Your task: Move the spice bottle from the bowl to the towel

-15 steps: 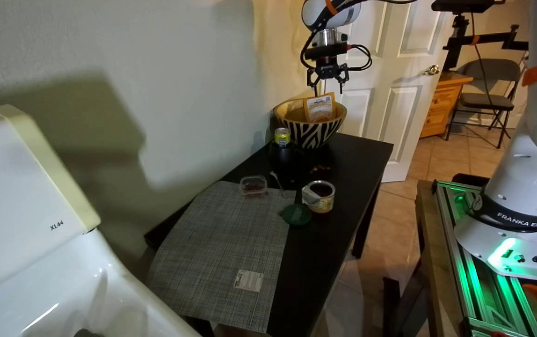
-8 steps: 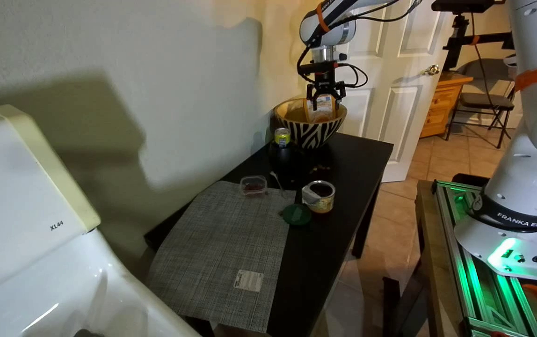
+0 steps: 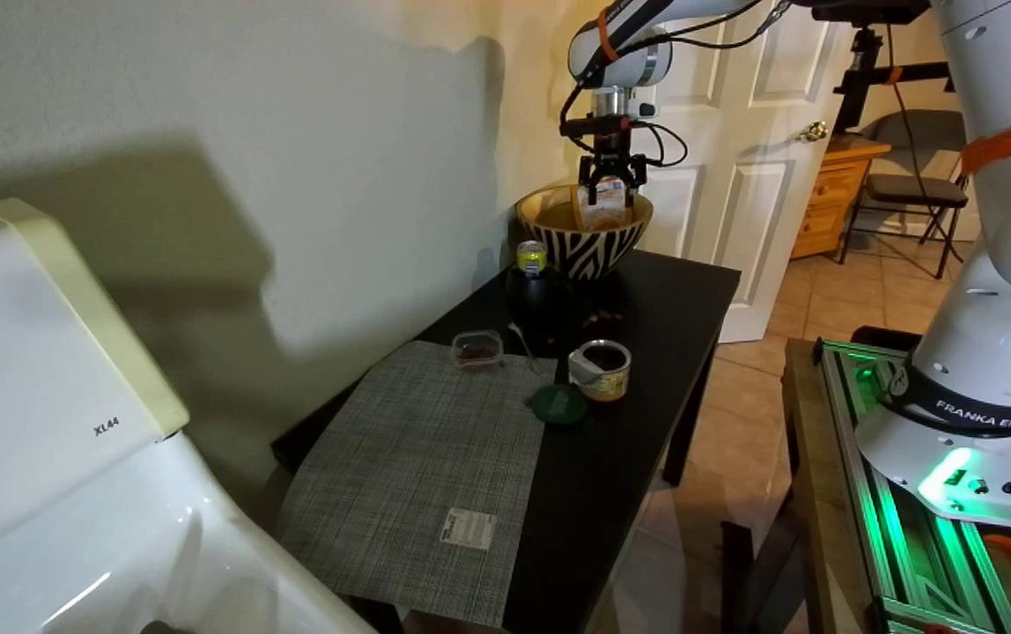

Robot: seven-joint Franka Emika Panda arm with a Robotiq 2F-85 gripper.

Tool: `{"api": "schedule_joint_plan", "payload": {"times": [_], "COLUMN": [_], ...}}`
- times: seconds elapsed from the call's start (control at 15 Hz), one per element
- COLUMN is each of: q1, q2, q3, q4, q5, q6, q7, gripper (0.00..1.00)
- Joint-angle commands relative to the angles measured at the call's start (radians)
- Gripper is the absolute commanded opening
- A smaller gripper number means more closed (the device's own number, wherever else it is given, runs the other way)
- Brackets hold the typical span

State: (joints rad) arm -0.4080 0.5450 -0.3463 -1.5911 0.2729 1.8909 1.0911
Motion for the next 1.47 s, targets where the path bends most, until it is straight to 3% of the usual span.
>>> {"api": "schedule_joint_plan", "payload": {"times": [0.0, 0.2, 0.47, 0.8, 1.4], "q1": [0.001, -0.002, 0.023, 0.034, 0.049], "q2": [0.007, 0.043, 0.079, 0.138, 0.187], "q3": [0.005, 0.022, 0.039, 0.049, 0.035], "q4": [-0.024, -0.004, -0.01, 0.021, 0.038], "q5": [0.08, 0.156, 0.135, 0.121, 0.057], "q6": [0.145, 0.221, 0.254, 0.228, 0.201], "q7": [0.104, 0.201, 0.263, 0.321, 0.364], "gripper": [1.0, 1.0, 1.0, 0.96, 1.0]}}
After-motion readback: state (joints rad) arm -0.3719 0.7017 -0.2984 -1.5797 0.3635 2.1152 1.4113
